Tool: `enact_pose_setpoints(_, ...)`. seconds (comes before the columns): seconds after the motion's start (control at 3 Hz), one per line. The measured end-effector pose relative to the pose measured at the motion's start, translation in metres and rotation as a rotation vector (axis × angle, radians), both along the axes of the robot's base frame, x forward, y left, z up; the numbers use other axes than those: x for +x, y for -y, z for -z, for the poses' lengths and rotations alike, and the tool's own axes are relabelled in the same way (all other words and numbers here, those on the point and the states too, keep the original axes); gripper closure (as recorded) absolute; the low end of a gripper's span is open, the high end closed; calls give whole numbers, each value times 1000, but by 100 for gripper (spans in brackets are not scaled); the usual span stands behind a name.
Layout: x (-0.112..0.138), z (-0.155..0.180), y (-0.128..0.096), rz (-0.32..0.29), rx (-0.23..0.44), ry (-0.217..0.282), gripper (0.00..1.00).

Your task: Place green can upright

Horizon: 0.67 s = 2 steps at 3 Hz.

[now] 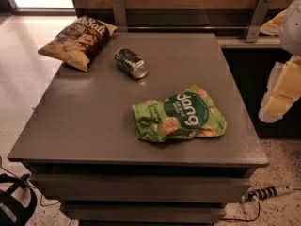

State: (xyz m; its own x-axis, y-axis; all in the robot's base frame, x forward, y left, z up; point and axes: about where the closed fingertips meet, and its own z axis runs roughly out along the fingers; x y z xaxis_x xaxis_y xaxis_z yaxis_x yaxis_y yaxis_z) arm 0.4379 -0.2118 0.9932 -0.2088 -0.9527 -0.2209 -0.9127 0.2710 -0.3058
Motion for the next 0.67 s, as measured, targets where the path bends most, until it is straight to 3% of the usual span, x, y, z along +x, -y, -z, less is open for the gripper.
enact_pose_setpoints(0.33, 1, -2, 0, 0, 4, 6, 0)
enact_pose_setpoints(0.67, 19, -10, -3, 10, 52, 1, 0)
